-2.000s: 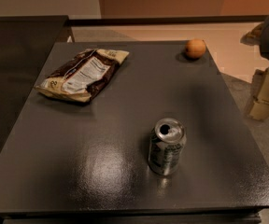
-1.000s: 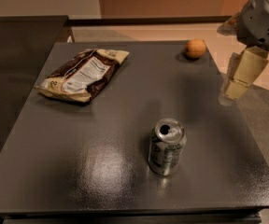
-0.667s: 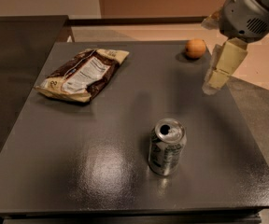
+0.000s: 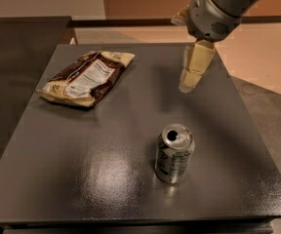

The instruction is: Move brown chip bag near 7up can

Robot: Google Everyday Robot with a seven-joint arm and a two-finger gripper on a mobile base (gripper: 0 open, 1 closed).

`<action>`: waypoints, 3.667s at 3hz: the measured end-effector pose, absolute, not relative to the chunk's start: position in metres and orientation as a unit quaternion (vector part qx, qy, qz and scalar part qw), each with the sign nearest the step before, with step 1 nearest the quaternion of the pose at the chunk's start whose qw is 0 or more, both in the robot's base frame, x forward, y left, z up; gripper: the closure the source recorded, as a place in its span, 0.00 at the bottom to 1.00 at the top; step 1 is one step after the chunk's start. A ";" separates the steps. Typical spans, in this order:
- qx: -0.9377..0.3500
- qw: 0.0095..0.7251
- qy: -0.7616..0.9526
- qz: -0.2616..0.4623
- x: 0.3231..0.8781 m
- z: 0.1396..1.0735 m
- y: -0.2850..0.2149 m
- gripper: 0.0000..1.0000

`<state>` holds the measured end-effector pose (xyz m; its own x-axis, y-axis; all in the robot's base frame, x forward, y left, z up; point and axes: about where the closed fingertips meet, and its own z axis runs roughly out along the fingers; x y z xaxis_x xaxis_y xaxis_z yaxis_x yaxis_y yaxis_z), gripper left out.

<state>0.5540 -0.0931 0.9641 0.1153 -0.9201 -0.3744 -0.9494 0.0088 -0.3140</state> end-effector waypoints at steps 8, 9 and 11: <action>-0.915 0.119 0.387 0.012 0.572 0.863 0.138 0.00; -0.916 0.102 0.388 -0.001 0.576 0.855 0.142 0.19; -0.916 0.098 0.389 -0.011 0.574 0.858 0.137 0.65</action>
Offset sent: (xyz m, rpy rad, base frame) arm 0.0390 0.1062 -0.0473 -0.1675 -0.0437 0.3865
